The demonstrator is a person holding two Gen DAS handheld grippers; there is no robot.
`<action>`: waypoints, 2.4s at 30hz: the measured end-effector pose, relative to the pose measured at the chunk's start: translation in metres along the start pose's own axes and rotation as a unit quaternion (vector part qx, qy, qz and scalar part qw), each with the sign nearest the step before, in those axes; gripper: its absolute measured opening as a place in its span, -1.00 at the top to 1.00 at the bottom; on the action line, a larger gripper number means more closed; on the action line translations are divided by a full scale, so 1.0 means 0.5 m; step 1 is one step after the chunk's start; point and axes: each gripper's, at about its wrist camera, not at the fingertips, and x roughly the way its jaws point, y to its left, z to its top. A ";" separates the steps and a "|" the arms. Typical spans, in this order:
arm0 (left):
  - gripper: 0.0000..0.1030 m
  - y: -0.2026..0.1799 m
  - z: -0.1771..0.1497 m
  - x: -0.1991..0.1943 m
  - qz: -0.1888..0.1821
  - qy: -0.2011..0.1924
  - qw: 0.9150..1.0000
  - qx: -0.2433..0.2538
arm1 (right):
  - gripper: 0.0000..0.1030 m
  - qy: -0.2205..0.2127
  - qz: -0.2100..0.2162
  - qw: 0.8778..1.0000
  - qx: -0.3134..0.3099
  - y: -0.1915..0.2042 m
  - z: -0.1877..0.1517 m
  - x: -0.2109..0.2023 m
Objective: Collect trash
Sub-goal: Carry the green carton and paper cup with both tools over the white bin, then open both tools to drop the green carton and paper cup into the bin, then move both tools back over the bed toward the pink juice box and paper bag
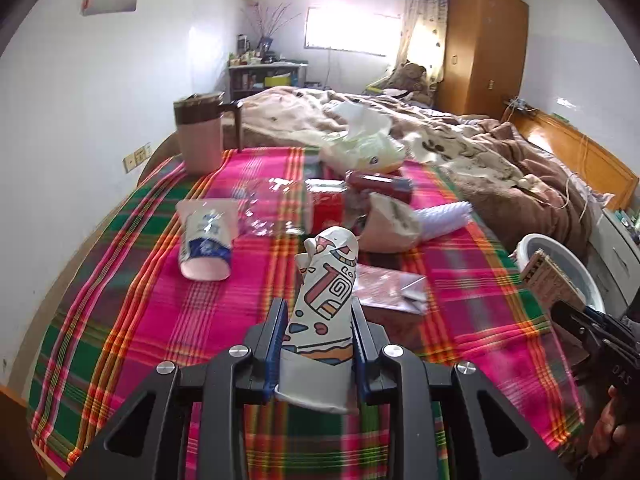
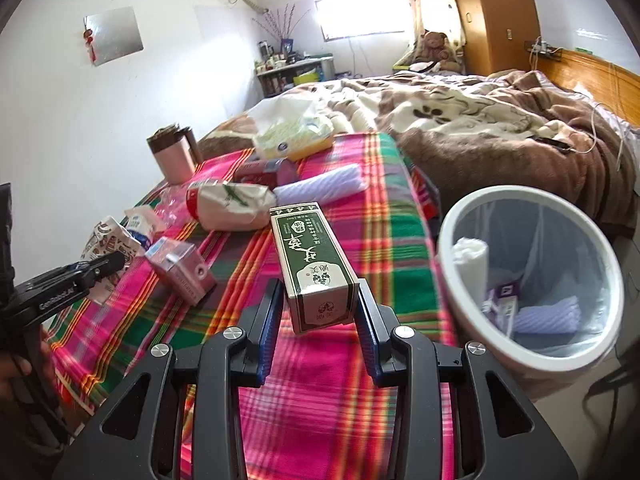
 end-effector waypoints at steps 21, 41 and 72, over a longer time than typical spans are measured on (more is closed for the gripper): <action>0.42 -0.290 0.061 -0.029 -0.106 -0.038 0.990 0.087 | 0.29 -0.047 -0.085 0.994 0.045 -0.182 0.041 -0.092; 0.42 -0.559 0.045 0.053 -0.189 -0.001 0.970 0.156 | 0.28 -0.025 -0.135 0.988 0.073 -0.317 0.045 -0.089; -0.15 -0.542 0.066 0.078 -0.183 0.002 0.973 0.138 | -0.14 0.000 -0.151 0.987 0.057 -0.318 0.062 -0.062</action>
